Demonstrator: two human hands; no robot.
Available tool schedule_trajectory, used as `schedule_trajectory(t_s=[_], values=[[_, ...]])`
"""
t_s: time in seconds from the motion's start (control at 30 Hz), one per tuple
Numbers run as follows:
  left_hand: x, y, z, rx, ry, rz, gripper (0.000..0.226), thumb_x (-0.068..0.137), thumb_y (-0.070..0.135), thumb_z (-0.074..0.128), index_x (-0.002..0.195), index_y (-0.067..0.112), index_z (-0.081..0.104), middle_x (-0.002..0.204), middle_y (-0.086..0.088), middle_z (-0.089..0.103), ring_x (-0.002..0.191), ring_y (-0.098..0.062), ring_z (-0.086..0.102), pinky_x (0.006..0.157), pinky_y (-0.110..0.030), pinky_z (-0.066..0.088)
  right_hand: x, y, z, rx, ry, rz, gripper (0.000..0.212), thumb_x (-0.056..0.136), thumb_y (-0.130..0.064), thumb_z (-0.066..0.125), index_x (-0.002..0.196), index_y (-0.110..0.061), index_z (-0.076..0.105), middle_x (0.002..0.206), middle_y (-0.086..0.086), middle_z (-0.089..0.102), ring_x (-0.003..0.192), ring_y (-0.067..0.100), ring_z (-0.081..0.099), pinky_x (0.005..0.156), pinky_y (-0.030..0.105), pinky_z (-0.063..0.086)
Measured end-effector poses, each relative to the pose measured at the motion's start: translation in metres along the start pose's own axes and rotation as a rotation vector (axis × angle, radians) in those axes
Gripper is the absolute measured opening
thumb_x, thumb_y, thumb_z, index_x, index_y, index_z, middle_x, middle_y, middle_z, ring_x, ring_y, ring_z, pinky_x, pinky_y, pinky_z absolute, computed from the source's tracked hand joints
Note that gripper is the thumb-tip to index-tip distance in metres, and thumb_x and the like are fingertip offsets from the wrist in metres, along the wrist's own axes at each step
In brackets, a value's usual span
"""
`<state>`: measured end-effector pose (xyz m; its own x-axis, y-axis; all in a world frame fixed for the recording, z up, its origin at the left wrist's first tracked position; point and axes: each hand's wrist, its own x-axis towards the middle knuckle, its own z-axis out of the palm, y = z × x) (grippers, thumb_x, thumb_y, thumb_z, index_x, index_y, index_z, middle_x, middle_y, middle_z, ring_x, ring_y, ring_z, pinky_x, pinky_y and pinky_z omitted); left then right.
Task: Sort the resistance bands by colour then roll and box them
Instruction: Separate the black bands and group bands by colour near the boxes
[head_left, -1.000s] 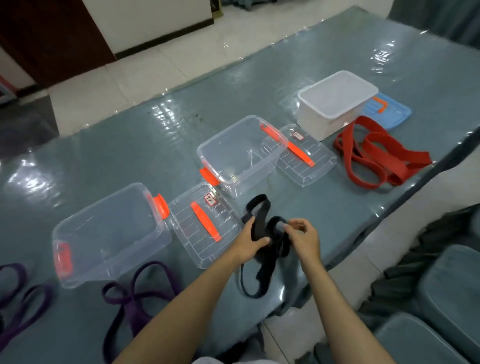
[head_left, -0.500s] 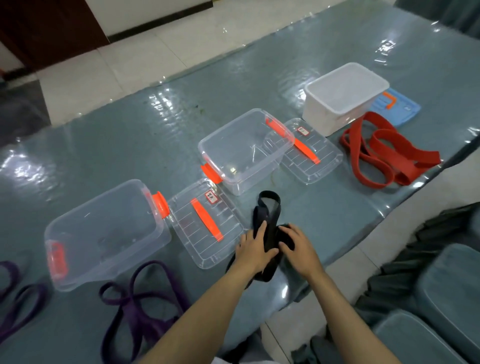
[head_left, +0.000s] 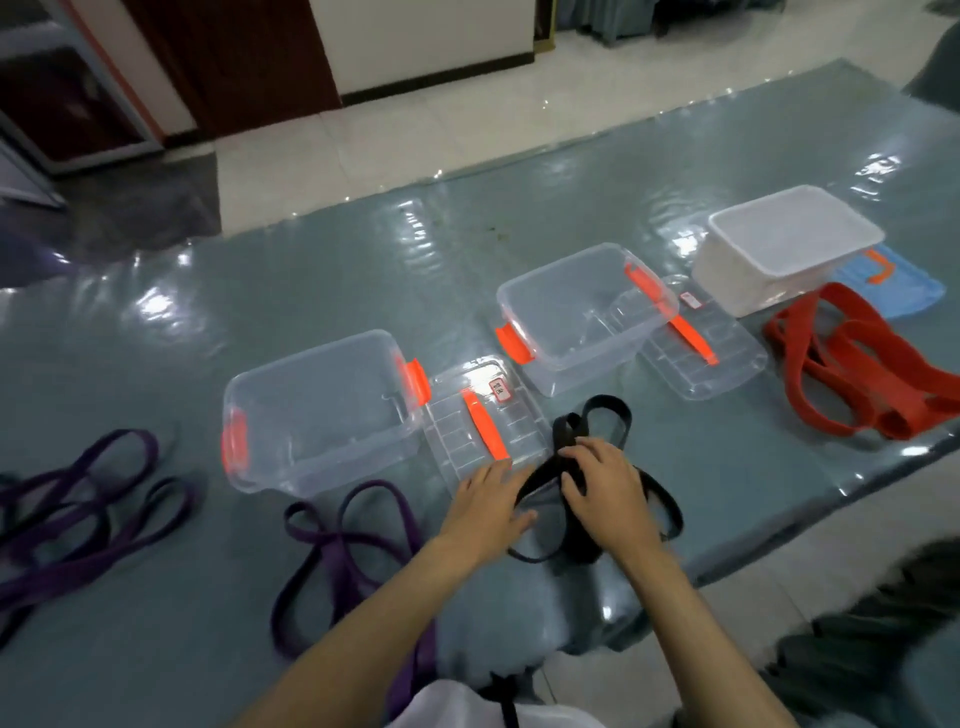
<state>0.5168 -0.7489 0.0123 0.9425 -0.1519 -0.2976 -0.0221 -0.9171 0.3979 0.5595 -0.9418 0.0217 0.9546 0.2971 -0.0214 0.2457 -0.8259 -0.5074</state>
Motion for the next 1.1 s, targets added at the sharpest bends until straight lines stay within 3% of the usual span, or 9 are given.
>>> schedule_trajectory(t_s=[0.17,0.4,0.53,0.77,1.1], values=[[-0.070,-0.067,-0.024,0.099,0.111,-0.145,0.061,0.100,0.042,0.059,0.157,0.032,0.039,0.162,0.002,0.037,0.149,-0.022,0.036,0.116,-0.040,0.036,0.000,-0.077,0.023,0.006,-0.095,-0.254,0.025,0.091,-0.014,0.072,0.116,-0.014,0.075,0.114,0.006,0.072,0.108,0.032,0.068,0.090,0.047,0.055],[-0.177,-0.156,-0.043,0.195,0.145,-0.392,0.049,0.101,0.043,0.053,0.148,0.028,0.051,0.152,0.001,0.049,0.141,-0.024,0.046,0.105,-0.040,0.044,-0.021,-0.186,0.086,-0.010,-0.246,-0.462,0.021,0.095,-0.017,0.064,0.113,-0.012,0.075,0.110,0.010,0.071,0.105,0.035,0.066,0.090,0.045,0.052],[-0.231,-0.211,-0.046,0.206,0.125,-0.494,0.051,0.102,0.045,0.049,0.151,0.032,0.046,0.157,0.002,0.042,0.146,-0.022,0.039,0.109,-0.038,0.040,-0.040,-0.249,0.126,-0.012,-0.273,-0.549,0.015,0.095,-0.019,0.067,0.106,-0.014,0.076,0.103,0.008,0.073,0.097,0.034,0.068,0.085,0.044,0.054],[-0.317,-0.328,-0.049,0.139,0.137,-0.538,0.049,0.105,0.039,0.046,0.153,0.027,0.044,0.158,0.001,0.040,0.146,-0.022,0.037,0.110,-0.038,0.039,-0.070,-0.362,0.195,-0.108,-0.359,-0.565,0.015,0.098,-0.022,0.061,0.105,-0.016,0.074,0.104,0.008,0.070,0.099,0.034,0.067,0.083,0.044,0.050],[-0.393,-0.476,-0.073,0.051,0.167,-0.620,0.051,0.102,0.026,0.052,0.152,0.021,0.046,0.152,-0.004,0.043,0.140,-0.027,0.041,0.110,-0.045,0.040,-0.083,-0.471,0.273,-0.139,-0.436,-0.463,0.024,0.102,-0.025,0.059,0.121,-0.019,0.071,0.119,0.002,0.071,0.111,0.025,0.066,0.098,0.039,0.050]])
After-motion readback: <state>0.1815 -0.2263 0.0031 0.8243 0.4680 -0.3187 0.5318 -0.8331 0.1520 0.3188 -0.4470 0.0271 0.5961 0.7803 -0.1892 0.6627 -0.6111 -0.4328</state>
